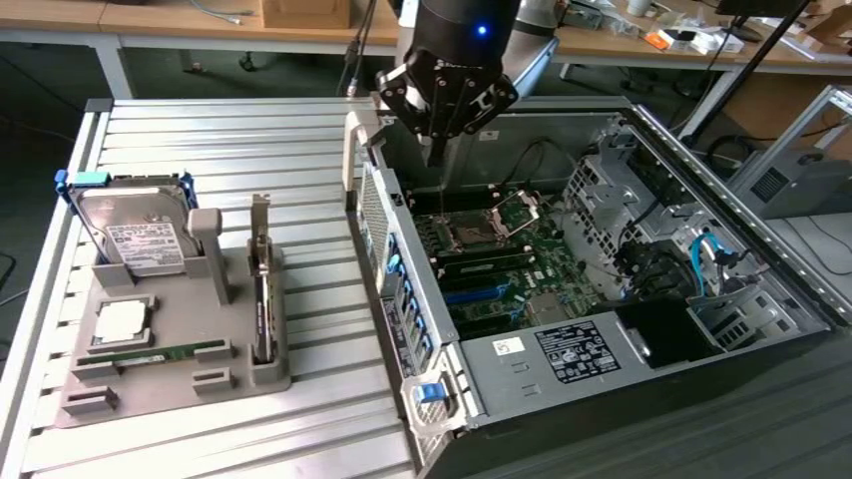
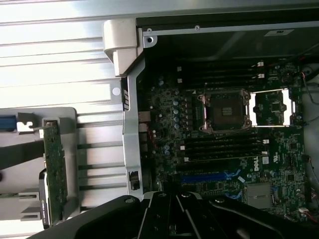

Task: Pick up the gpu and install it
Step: 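Reach for the gpu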

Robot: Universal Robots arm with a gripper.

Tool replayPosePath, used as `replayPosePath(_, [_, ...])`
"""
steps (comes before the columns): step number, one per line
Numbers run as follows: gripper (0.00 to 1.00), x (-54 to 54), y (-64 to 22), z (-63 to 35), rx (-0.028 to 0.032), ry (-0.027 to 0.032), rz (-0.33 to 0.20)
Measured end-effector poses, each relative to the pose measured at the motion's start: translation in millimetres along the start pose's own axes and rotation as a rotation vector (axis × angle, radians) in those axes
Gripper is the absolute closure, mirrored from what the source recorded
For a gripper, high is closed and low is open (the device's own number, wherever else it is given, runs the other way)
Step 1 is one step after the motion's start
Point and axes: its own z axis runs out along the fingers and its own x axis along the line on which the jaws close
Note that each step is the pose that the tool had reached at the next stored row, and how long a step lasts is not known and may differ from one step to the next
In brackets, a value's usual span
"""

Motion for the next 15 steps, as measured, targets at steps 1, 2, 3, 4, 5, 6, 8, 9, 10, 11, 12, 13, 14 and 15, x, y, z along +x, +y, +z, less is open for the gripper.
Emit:
replayPosePath(1, [0.89,0.7,0.0,0.0,-0.0001,0.0,0.0])
replayPosePath(2, [0.89,1.2,-0.1,0.0,0.0,0.0,0.0])
replayPosePath(3, [0.89,1.7,-0.1,0.0,-0.0001,0.0,0.0])
replayPosePath(4, [0.89,2.1,-0.2,-0.1,0.0,0.0,0.0])
replayPosePath(5, [0.89,2.7,-0.2,-0.1,0.0,0.0001,0.0])
replayPosePath(6, [0.89,3.2,-0.2,-0.1,0.0,0.0,0.0])
replayPosePath(8, [0.89,4.5,-0.3,-0.1,-0.0001,0.0,0.0])
replayPosePath(9, [0.89,5.1,-0.4,-0.1,0.0,0.0,0.0])
replayPosePath(10, [0.89,5.7,-0.4,-0.1,0.0,0.0,0.0])
replayPosePath(11, [0.89,6.2,-0.5,-0.1,-0.0001,0.0,0.0])
replayPosePath(12, [0.89,7.3,-0.5,-0.2,-0.0001,0.0,0.0])
replayPosePath(13, [0.89,8.5,-0.6,-0.2,0.0,0.0,0.0])
replayPosePath(14, [0.89,9.0,-0.7,-0.2,-0.0001,0.0,0.0])
replayPosePath(15, [0.89,9.7,-0.7,-0.3,0.0,0.0,0.0])
